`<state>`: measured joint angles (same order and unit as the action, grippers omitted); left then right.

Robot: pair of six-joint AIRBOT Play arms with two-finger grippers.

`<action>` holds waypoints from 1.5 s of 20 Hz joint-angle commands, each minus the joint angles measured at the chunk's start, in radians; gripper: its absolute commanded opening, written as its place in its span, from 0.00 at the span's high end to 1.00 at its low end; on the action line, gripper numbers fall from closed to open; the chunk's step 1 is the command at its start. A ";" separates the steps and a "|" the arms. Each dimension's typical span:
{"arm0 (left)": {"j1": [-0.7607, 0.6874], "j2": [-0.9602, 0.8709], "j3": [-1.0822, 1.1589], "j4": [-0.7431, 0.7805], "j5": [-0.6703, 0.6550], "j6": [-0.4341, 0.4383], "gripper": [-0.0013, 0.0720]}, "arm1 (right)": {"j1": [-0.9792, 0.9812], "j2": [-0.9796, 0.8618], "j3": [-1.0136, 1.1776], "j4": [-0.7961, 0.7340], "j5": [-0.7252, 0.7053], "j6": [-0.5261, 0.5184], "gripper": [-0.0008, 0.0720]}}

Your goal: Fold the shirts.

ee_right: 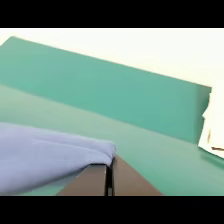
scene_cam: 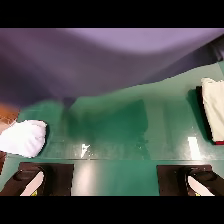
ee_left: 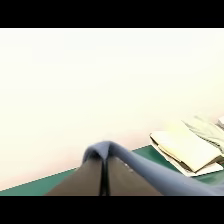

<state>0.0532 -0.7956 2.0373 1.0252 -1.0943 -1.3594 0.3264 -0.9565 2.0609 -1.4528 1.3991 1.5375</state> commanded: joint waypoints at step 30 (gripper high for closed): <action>0.116 -0.423 -0.978 0.149 -0.168 -0.002 0.15 | -0.349 -0.410 -0.573 0.442 0.087 -0.141 0.38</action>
<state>0.1539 -1.3304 1.2835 1.1561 -1.2892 -1.3567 0.0002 -1.4876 1.6619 -1.0340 1.5246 1.4109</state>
